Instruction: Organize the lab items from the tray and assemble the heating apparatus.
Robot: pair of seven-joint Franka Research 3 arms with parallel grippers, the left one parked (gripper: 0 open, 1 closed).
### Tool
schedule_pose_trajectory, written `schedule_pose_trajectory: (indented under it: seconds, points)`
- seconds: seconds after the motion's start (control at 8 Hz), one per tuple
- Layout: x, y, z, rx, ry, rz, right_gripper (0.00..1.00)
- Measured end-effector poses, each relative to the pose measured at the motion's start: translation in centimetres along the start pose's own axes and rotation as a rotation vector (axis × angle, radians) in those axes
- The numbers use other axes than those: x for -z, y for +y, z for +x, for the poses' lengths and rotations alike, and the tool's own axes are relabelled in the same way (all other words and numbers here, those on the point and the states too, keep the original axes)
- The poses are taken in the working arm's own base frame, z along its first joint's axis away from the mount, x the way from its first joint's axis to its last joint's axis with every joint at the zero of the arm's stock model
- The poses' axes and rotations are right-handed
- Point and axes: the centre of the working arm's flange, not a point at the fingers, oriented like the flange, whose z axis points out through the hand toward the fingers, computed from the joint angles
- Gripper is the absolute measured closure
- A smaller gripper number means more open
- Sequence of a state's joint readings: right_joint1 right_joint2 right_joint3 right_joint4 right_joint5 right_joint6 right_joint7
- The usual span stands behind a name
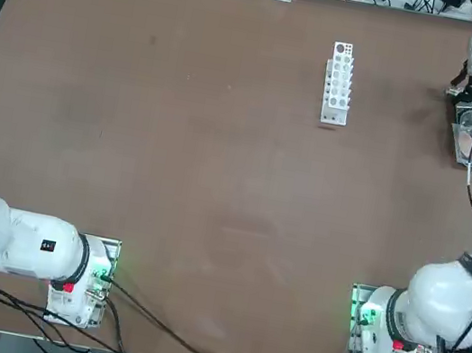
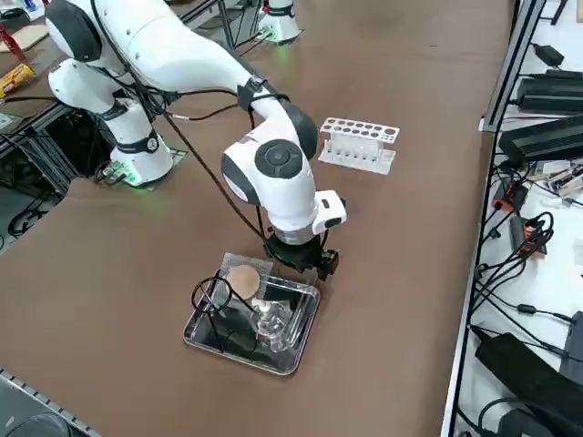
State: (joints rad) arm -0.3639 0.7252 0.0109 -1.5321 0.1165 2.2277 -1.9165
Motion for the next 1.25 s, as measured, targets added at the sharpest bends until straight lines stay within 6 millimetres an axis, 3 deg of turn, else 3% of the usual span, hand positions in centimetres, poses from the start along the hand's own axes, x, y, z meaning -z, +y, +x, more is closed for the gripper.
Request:
schedule_pose_trajectory:
  seconds: [0.88,1.25]
  points:
    - [-0.87,0.14,-0.4,0.038,-0.006,-0.017,0.34]
    - [-1.04,0.31,0.17,0.047,0.0,-0.019,0.43]
